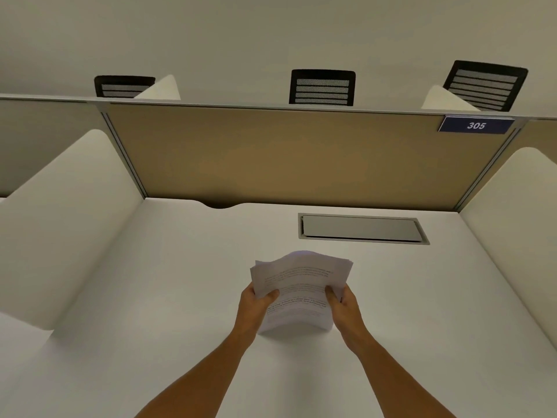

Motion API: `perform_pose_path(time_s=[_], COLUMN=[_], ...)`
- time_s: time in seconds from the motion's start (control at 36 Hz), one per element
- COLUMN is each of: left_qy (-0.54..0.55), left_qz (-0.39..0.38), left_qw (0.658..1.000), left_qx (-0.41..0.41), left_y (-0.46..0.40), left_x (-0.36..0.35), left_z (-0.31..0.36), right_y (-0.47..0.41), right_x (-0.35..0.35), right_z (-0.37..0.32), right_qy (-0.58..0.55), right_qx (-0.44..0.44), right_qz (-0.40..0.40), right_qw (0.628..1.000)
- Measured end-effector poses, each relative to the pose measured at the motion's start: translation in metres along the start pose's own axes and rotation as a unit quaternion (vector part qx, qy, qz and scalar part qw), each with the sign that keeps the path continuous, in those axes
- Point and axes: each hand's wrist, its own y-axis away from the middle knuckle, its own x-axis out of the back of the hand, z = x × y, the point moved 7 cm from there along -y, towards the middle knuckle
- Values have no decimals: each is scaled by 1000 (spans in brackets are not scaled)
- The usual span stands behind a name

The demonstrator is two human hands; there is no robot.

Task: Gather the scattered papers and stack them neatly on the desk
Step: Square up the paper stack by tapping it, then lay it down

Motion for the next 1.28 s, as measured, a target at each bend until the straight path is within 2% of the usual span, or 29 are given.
perform_pose_path(time_s=[0.11, 0.28, 0.47, 0.81, 0.97, 1.11, 1.28], left_qy=[7, -2, -13, -4, -34, -44, -139], left_qz=[1, -2, -7, 35, -20, -32, -55], left_qw=[1000, 1000, 1000, 999, 999, 998, 988], left_qx=[13, -15, 16, -8, -10, 15, 33], left_y=[-3, -6, -3, -4, -5, -1, 2], left_x=[2, 2, -3, 0, -7, -6, 5], left_z=[-2, 1, -16, -13, -28, -42, -52], right_y=[-1, -3, -1, -7, 1, 6, 5], right_x=[2, 8, 5, 14, 10, 6, 11], right_z=[0, 3, 23, 14, 18, 28, 28], right_qy=[-4, -9, 14, 24, 21, 35, 41], right_qx=[-4, -1, -32, 5, -9, -28, -12], right_qz=[-3, 2, -25, -21, -28, -34, -36], right_qw=[1000, 1000, 999, 999, 999, 998, 998])
